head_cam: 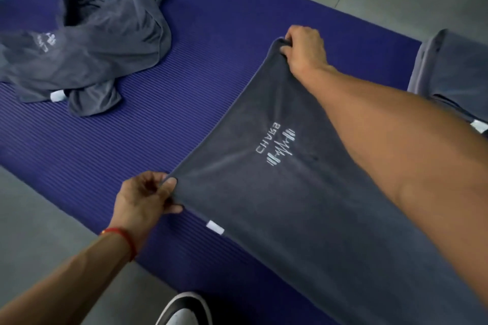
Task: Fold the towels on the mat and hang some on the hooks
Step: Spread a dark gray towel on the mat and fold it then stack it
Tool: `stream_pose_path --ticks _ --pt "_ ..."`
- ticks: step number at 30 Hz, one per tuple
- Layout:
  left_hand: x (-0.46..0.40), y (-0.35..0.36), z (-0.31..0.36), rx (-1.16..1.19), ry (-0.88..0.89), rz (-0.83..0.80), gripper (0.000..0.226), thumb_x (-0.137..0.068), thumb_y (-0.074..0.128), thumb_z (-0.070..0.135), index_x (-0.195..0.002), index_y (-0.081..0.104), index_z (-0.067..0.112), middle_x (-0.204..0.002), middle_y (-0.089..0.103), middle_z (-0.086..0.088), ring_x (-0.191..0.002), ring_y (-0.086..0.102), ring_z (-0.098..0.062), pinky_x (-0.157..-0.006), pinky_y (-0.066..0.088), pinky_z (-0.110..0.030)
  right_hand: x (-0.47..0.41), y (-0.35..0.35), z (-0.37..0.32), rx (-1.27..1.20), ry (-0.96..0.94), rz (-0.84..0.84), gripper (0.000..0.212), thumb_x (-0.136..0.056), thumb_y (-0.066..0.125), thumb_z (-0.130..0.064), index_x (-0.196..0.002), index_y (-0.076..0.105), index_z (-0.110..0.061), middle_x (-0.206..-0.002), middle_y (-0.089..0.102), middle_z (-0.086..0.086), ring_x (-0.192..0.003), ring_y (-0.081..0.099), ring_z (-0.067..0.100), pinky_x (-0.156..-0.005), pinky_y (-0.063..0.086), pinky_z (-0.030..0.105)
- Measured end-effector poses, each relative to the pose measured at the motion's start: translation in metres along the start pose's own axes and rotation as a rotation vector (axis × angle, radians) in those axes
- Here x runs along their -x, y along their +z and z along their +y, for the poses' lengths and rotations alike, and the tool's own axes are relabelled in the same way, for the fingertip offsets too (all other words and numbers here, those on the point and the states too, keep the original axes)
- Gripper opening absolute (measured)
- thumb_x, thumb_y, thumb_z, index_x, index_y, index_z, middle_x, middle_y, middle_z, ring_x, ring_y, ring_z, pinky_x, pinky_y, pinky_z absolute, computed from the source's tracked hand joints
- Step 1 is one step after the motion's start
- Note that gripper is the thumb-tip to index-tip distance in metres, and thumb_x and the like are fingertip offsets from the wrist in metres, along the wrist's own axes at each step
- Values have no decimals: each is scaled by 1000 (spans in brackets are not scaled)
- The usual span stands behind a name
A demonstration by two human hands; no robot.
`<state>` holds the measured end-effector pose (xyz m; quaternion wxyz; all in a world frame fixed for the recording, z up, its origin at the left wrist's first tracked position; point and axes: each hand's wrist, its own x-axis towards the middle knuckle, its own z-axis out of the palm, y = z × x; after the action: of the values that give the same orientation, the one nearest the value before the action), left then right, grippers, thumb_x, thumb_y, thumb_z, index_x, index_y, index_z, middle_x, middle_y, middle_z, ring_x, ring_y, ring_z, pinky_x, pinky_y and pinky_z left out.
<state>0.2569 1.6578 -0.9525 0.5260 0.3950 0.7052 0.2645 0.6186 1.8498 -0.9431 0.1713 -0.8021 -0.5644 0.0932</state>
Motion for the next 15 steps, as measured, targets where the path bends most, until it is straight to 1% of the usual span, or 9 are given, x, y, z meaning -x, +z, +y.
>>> stream_pose_path --ticks 2,3,5,6,9,11,12,13,15 --pt "-22 -14 1 -20 25 96 8 -95 66 8 -90 66 3 -81 72 -14 -58 71 -20 -54 60 -25 -4 12 -9 -95 -21 -28 27 -101 60 -22 -124 61 -10 -130 58 12 -119 57 28 -93 42 34" --pt "-31 -21 2 -46 42 136 7 -95 67 9 -89 67 4 -84 72 -14 -61 72 -20 -57 62 -28 -3 15 -13 -137 -46 -97 34 -101 58 -23 -133 57 -12 -138 54 11 -126 53 26 -100 40 31" --pt "-44 -29 4 -120 42 191 7 -94 70 11 -89 70 7 -85 74 -13 -64 73 -21 -65 64 -36 10 12 -19 -161 -162 -273 54 -102 55 -24 -153 38 -16 -158 34 9 -143 39 22 -113 30 27" --pt "-47 -29 4 -160 40 204 6 -94 70 12 -88 70 9 -84 74 -11 -64 73 -21 -68 64 -38 19 8 -19 -139 -238 -332 59 -102 54 -23 -157 32 -16 -162 27 8 -147 34 22 -115 25 26" --pt "-45 -21 3 -372 109 226 4 -93 71 17 -94 67 16 -91 72 -8 -74 72 -25 -71 63 -40 72 -9 3 -62 -431 -423 52 -101 55 -24 -151 42 -13 -157 36 10 -144 37 25 -117 26 28" --pt "-37 -19 -1 -659 286 274 15 -91 70 23 -103 63 17 -103 65 -9 -93 64 -33 -82 56 -49 131 -26 34 -23 -522 -484 48 -101 53 -28 -146 47 -11 -154 40 12 -142 41 26 -119 28 32" --pt "-30 -18 -4 -816 432 278 21 -92 66 25 -109 61 15 -107 60 -14 -97 57 -38 -83 50 -53 166 -36 54 -1 -559 -482 48 -100 50 -32 -143 50 -12 -151 43 11 -139 44 26 -119 32 36" --pt "-20 -15 -7 -948 613 246 25 -93 60 27 -112 58 11 -107 54 -18 -96 52 -41 -79 45 -54 201 -48 75 24 -585 -461 47 -98 47 -35 -139 53 -13 -146 48 10 -134 50 27 -116 38 40" --pt "9 3 -11 -1036 961 38 30 -89 52 26 -113 57 9 -105 52 -18 -88 51 -40 -71 44 -54 276 -70 118 65 -554 -391 42 -96 46 -38 -128 60 -15 -130 58 6 -116 61 26 -103 49 40"
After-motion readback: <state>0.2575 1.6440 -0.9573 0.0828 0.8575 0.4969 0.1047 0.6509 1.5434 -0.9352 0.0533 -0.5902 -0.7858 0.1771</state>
